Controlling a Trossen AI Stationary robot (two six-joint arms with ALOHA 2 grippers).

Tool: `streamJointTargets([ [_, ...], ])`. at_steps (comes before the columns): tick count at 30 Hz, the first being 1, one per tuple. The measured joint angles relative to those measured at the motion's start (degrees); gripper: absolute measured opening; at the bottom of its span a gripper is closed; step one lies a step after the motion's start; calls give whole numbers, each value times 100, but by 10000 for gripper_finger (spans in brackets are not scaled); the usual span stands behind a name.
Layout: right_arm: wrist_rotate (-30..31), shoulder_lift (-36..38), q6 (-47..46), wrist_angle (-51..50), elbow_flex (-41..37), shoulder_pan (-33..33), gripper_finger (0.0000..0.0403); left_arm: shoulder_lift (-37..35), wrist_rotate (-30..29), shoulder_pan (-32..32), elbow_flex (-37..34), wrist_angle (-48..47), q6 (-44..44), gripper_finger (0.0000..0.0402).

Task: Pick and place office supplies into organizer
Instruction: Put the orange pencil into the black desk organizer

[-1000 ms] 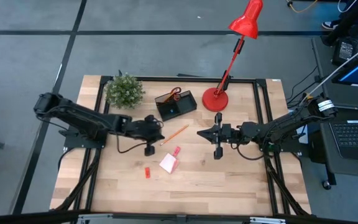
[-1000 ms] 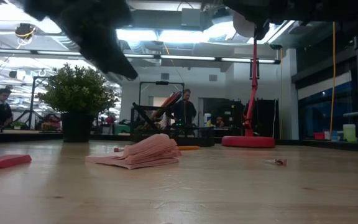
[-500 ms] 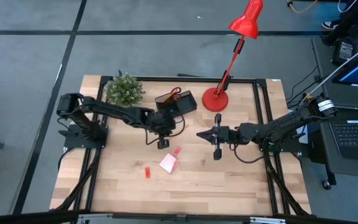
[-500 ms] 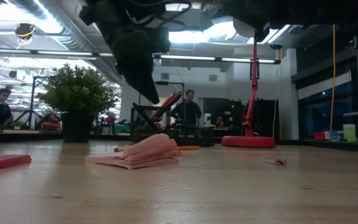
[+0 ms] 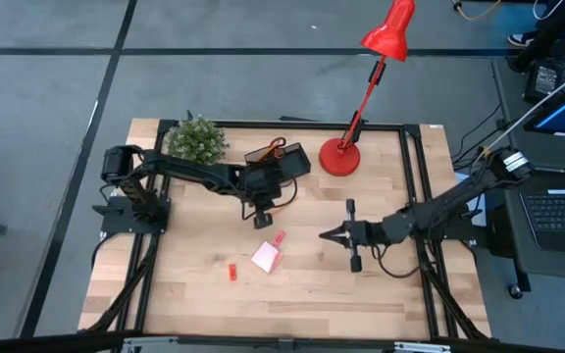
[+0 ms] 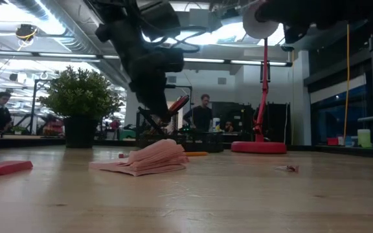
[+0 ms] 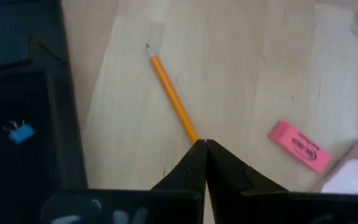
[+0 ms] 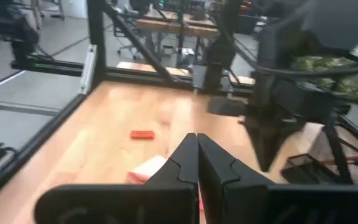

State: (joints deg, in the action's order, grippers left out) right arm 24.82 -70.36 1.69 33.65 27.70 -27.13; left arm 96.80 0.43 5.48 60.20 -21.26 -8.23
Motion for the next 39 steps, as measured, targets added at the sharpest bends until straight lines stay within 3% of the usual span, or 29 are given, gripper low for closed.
streamJointTargets([
  [7,38,-12,25,-105,0,-90,3,-5,-227,-4,26,200,0,4],
  [14,337,-12,43,-234,0,-81,3,218,-372,-229,536,208,101,4],
  [20,337,-12,22,-250,0,-81,3,613,-460,-236,920,-435,296,6],
  [27,317,-12,20,-317,0,-81,3,910,-713,-234,963,-446,487,51],
  [39,317,-12,11,-311,0,-81,4,969,-673,-232,963,-492,-203,121],
])
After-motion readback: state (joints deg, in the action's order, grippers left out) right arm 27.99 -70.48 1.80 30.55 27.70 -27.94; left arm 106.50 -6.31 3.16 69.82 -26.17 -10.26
